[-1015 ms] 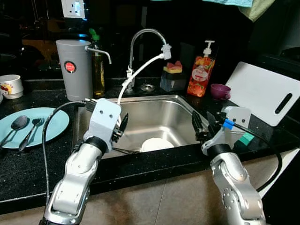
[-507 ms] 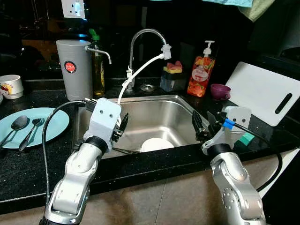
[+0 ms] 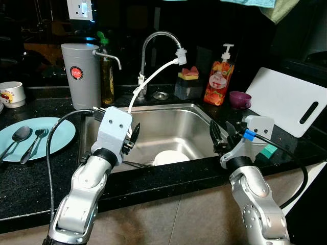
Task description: Kitchen organization
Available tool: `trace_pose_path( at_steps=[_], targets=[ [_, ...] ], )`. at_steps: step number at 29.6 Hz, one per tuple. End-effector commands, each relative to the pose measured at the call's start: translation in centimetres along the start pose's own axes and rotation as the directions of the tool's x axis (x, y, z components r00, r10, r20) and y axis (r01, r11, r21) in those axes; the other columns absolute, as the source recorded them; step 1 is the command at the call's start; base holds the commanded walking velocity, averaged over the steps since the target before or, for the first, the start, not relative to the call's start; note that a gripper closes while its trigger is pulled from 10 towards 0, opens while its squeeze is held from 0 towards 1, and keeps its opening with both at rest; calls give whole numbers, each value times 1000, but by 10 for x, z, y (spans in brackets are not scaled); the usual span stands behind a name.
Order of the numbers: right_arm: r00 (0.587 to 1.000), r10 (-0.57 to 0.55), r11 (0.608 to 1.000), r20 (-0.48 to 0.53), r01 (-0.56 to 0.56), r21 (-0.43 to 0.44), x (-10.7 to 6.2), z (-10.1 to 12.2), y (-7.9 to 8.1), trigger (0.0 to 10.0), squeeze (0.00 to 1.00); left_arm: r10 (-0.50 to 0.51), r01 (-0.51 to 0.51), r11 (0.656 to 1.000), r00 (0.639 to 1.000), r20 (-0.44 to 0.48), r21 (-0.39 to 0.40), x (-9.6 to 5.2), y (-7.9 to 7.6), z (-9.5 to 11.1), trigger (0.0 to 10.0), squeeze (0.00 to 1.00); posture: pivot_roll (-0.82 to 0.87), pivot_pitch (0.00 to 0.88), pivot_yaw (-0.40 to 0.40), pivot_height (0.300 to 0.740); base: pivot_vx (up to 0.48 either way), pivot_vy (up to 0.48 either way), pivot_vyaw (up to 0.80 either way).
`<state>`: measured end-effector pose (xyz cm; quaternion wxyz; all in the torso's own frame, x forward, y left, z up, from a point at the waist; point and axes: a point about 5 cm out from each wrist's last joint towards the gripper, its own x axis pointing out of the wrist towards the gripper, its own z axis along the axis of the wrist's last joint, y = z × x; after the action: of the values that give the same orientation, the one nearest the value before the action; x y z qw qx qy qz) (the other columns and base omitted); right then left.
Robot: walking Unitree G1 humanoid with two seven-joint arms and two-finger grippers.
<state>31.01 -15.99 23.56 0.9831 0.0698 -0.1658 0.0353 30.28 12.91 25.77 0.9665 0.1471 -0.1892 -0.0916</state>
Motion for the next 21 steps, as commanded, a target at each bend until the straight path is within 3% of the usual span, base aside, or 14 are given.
trace_pose_path(
  at_steps=[1,21],
  targets=[
    [1000,-7,1000,5,8,-14,0,1,-2,10000,0,-7,7,1000,1000,-8,7,1,-2,-3,10000,0,166,17,-105,740,0,0,0],
    [1000,-10,1000,3,10,-13,-1,1,-2,10000,0,-11,11,1000,1000,-8,6,1,-2,-3,10000,0,166,19,-102,740,0,0,0]
  ],
)
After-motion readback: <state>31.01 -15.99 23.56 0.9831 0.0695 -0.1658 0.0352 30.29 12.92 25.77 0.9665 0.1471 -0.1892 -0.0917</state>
